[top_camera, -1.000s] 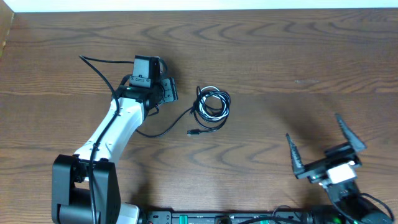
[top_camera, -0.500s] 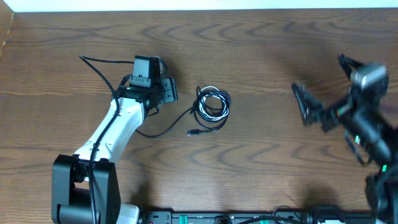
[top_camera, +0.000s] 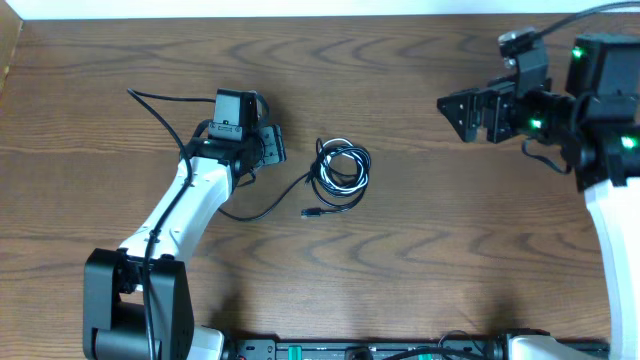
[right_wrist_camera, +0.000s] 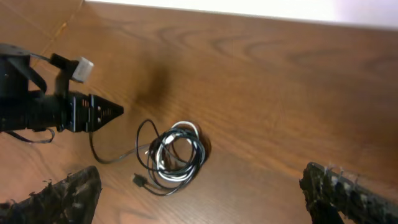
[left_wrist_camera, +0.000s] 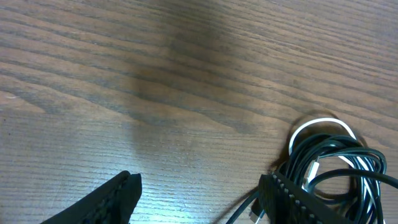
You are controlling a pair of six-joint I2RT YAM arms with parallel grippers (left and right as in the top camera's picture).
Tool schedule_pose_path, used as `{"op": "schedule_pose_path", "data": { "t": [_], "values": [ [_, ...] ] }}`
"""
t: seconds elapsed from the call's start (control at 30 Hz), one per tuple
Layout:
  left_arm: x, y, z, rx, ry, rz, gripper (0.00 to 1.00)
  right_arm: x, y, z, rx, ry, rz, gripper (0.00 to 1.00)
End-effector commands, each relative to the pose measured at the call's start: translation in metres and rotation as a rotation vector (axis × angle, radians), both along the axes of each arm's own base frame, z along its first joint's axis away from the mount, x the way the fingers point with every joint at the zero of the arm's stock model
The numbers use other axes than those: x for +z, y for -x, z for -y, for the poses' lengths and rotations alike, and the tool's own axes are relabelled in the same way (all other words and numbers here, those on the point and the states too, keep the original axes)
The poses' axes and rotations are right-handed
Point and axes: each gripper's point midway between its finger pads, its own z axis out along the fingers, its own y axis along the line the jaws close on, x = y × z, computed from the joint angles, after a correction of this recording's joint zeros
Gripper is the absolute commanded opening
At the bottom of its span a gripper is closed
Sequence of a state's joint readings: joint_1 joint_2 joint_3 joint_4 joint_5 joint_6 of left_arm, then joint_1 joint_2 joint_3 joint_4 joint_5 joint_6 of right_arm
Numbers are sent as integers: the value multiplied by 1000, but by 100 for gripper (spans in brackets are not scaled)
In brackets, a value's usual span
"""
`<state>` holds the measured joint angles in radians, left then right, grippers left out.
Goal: Untangle cables
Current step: 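Raise the right arm and move its gripper to the bundle's right side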
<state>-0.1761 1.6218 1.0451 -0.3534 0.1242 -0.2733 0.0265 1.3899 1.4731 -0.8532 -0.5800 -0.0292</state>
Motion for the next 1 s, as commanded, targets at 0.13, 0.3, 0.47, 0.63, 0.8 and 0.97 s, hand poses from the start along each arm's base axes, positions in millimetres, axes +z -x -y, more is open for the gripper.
{"op": "schedule_pose_path", "data": {
  "t": [0.13, 0.3, 0.47, 0.63, 0.8, 0.97],
  "values": [
    [-3, 0, -2, 6, -13, -4, 67, -34, -11, -32, 73, -168, -207, 52],
    [-3, 0, -2, 6, -13, -4, 67, -76, -16, -57, 120, -143, -320, 1],
    [-3, 0, -2, 6, -13, -4, 67, -128, -30, -95, 182, -79, -373, 81],
    [-3, 0, -2, 6, -13, -4, 67, -155, -53, -111, 174, -82, -359, 32],
    [-3, 0, -2, 6, -13, -4, 67, -217, -57, -127, 110, 6, -455, 22],
    [-3, 0, -2, 6, -13, -4, 67, -280, -46, -149, 98, 86, -549, 45]
  ]
}}
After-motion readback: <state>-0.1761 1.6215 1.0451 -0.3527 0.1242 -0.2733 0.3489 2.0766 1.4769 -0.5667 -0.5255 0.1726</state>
